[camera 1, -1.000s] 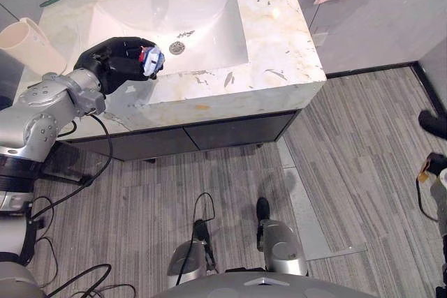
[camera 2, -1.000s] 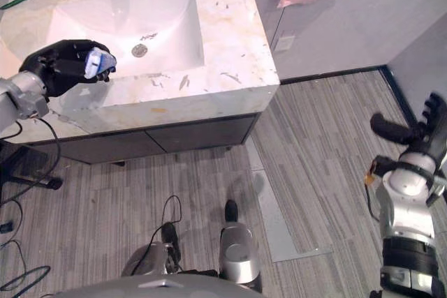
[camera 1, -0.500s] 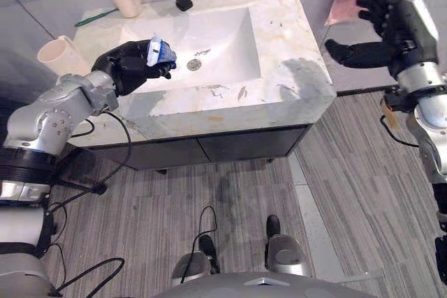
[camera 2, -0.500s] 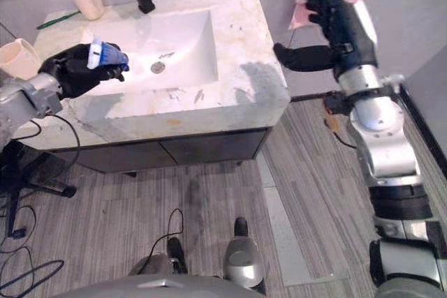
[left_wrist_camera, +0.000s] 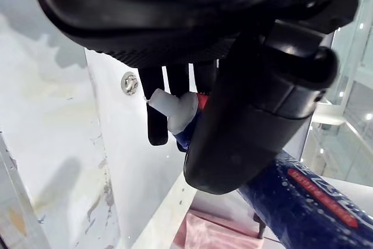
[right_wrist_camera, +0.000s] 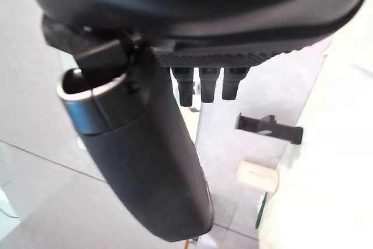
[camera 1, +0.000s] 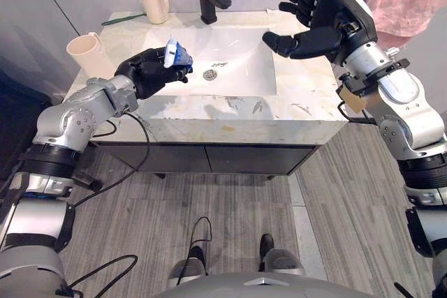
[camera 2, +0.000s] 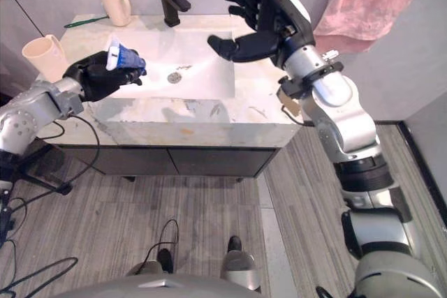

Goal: Organize the bathroom.

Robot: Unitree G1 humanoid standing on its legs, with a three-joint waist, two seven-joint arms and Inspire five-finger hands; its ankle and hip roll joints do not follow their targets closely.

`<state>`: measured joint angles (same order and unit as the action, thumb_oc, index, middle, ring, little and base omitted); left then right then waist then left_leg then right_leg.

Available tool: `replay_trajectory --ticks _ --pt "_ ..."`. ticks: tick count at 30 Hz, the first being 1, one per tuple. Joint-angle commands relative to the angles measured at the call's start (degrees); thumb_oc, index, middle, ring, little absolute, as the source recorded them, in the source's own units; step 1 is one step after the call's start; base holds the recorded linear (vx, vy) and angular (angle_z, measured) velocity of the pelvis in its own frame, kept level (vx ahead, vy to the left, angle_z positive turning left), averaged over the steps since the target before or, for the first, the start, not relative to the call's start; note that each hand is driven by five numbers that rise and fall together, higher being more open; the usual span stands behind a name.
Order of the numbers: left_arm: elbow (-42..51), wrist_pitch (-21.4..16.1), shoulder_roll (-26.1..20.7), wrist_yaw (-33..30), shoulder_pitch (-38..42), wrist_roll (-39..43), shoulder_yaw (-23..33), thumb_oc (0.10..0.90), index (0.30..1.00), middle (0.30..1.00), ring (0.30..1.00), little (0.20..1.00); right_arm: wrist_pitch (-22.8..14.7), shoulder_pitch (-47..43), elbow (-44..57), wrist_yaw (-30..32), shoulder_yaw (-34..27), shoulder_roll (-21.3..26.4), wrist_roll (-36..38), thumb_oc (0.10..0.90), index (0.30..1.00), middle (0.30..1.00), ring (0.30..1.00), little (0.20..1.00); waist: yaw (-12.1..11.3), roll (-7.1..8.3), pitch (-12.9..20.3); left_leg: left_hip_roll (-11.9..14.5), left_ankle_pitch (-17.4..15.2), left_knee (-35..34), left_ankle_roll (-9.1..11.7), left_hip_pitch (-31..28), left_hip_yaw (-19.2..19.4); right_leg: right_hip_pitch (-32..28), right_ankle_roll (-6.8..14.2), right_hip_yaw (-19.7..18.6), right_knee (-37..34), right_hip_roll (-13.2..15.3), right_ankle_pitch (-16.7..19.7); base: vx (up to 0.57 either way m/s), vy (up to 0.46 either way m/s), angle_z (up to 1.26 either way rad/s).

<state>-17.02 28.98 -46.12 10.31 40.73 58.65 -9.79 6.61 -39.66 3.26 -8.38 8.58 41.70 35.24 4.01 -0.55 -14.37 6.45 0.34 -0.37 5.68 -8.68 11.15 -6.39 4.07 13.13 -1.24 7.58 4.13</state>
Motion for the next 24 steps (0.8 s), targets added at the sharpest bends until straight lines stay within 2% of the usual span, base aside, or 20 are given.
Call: replay_trajectory --ticks 1,6,12,15,18,21,24 --pt "-1.9 -3.3 2.8 -1.5 7.7 8.7 1.6 0.4 0.3 0.3 0.3 0.3 -2.9 -4.2 2.2 -1.8 0.5 -1.2 6.3 0.8 0.9 0.9 0.9 0.9 -0.8 -1.3 11.3 6.1 0.5 0.3 2.6 0.0 3.7 1.3 5.3 -2.9 3.3 2.8 -6.0 0.06 -0.028 0.1" --pt "-1.6 -2.2 5.2 -3.1 6.1 9.7 2.9 0.4 0.3 0.3 0.3 0.3 0.1 -1.9 4.5 -2.6 0.0 -3.8 4.9 0.8 0.9 0.9 0.9 0.9 -0.5 -1.11 11.8 6.2 0.3 0.4 2.5 -0.5 3.6 0.9 5.3 -3.3 3.1 2.5 -6.0 0.05 -0.031 0.0" --pt "0.8 -3.2 7.7 -6.2 4.4 10.6 3.6 0.4 0.3 0.3 0.3 0.3 2.5 1.2 6.3 -4.8 -0.5 -5.8 1.6 0.8 0.9 0.9 0.9 0.9 0.1 -1.31 11.5 6.4 0.2 0.8 2.4 -0.7 3.8 1.0 5.2 -4.0 3.3 2.3 -5.9 0.01 -0.012 -0.02" --pt "3.2 -4.1 10.0 -7.7 2.4 9.6 3.9 0.4 0.3 0.3 0.3 0.3 2.3 3.9 7.2 -6.6 -0.4 -7.2 1.3 0.8 0.9 0.9 0.9 0.9 0.5 -1.48 11.0 6.5 0.1 1.2 2.3 -0.9 4.4 0.9 5.2 -4.2 3.5 2.4 -5.8 0.0 0.0 0.0" --pt "4.1 -4.7 11.2 -8.5 1.3 10.6 4.0 0.4 0.3 0.3 0.3 0.3 2.0 4.7 7.2 -6.6 0.0 -8.7 4.4 0.8 0.9 0.9 0.9 0.9 0.5 -1.59 10.7 6.5 0.1 1.3 2.2 -1.0 4.5 0.9 5.2 -4.1 3.6 2.5 -5.7 -0.01 -0.01 -0.03" --pt "4.2 -4.7 11.4 -8.7 1.2 10.8 4.0 0.4 0.3 0.3 0.3 0.3 1.9 4.7 7.1 -6.6 0.0 -9.1 5.2 0.8 0.9 0.9 0.9 0.9 0.5 -1.6 10.7 6.5 0.1 1.4 2.2 -1.0 4.5 0.9 5.2 -4.1 3.6 2.5 -5.7 0.0 0.0 0.0" --pt "4.4 -4.5 13.3 -10.1 0.3 10.2 4.0 0.4 0.3 0.3 0.3 0.3 1.5 4.6 7.1 -6.2 0.8 -11.7 4.7 0.8 0.9 0.9 0.9 0.9 0.3 -1.59 11.0 6.4 0.0 1.4 2.1 -1.2 4.5 0.7 5.2 -4.0 3.4 2.5 -5.7 0.01 -0.004 -0.01"
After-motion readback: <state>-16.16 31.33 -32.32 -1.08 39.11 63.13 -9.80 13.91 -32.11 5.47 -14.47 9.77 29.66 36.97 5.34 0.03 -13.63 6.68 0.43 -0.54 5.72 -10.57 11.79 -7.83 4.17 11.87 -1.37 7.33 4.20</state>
